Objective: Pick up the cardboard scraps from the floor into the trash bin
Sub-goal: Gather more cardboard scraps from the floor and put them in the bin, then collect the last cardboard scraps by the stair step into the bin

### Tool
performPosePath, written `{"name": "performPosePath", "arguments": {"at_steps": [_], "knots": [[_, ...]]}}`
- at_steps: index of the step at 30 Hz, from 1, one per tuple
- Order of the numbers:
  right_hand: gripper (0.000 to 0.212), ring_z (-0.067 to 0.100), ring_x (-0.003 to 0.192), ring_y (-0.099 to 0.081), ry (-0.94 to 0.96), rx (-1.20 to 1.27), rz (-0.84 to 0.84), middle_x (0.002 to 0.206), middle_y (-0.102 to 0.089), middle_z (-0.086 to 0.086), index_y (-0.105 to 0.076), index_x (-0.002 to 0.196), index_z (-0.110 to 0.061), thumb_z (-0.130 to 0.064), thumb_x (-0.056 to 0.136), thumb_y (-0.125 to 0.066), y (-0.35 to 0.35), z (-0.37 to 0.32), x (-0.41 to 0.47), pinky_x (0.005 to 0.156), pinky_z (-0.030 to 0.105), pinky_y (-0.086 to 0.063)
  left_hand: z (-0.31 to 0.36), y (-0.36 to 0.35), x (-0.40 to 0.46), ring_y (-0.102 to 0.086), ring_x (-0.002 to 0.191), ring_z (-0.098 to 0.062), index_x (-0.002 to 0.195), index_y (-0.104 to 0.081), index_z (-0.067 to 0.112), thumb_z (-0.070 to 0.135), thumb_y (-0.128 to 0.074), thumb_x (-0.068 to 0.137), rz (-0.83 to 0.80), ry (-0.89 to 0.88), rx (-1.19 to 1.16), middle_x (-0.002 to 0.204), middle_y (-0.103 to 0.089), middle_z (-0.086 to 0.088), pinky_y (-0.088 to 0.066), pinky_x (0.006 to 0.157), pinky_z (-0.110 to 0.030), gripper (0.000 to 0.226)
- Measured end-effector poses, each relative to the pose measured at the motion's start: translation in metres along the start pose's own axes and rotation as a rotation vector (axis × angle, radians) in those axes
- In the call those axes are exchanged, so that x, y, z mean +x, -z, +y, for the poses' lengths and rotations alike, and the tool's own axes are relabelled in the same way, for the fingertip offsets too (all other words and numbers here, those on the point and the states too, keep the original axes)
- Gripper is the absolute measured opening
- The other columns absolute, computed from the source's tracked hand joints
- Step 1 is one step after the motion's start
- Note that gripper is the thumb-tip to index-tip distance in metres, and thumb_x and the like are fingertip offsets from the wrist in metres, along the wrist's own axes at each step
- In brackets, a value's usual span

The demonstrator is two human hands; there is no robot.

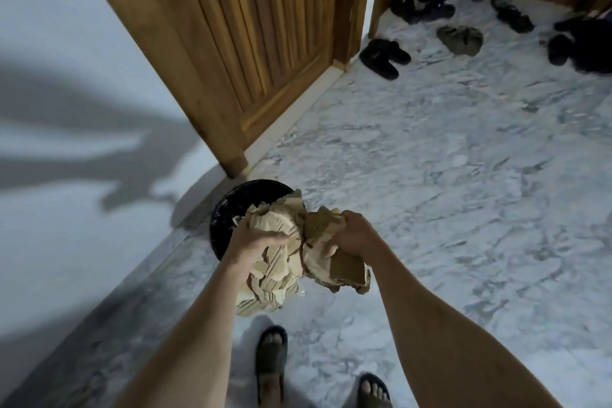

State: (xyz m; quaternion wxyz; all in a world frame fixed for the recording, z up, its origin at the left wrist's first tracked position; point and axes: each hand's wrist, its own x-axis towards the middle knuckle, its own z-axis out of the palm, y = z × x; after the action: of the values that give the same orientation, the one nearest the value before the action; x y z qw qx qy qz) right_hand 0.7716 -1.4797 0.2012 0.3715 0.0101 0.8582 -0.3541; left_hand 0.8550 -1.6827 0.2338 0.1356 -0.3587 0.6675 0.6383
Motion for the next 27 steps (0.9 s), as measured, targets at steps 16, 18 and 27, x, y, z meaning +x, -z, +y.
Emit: {"name": "performPosePath", "arguments": {"at_steps": [16, 18, 27], "knots": [[0.066, 0.027, 0.106, -0.061, -0.282, 0.123, -0.048, 0.109, -0.063, 0.001, -0.055, 0.12, -0.02, -0.03, 0.064, -0.088, -0.173, -0.03, 0.276, 0.082, 0.038, -0.052, -0.117, 0.093, 0.328, -0.074, 0.09, -0.029, 0.114, -0.059, 0.003, 0.011, -0.094, 0.053, -0.007, 0.221, 0.138, 0.104, -0.072, -0.017, -0.062, 0.073, -0.04, 0.07], [0.071, 0.025, 0.108, -0.061, -0.304, 0.173, -0.107, 0.116, -0.065, 0.003, -0.055, 0.127, -0.02, -0.034, 0.065, -0.088, -0.189, -0.028, 0.279, 0.087, 0.037, -0.052, -0.163, 0.097, 0.354, -0.073, 0.094, -0.029, 0.113, -0.063, 0.004, 0.018, -0.097, 0.046, -0.096, 0.293, 0.209, 0.109, -0.072, -0.018, -0.062, 0.079, -0.045, 0.077], [0.091, 0.037, 0.129, -0.05, -0.415, -0.036, -0.173, 0.144, -0.046, 0.017, -0.016, 0.157, -0.02, -0.039, 0.084, -0.068, -0.195, -0.025, 0.268, 0.1, 0.043, -0.047, -0.138, 0.094, 0.335, -0.046, 0.128, -0.04, 0.14, -0.037, -0.001, 0.039, -0.082, 0.076, 0.06, 0.385, 0.807, 0.139, -0.041, -0.022, -0.042, 0.104, -0.044, 0.087]]}}
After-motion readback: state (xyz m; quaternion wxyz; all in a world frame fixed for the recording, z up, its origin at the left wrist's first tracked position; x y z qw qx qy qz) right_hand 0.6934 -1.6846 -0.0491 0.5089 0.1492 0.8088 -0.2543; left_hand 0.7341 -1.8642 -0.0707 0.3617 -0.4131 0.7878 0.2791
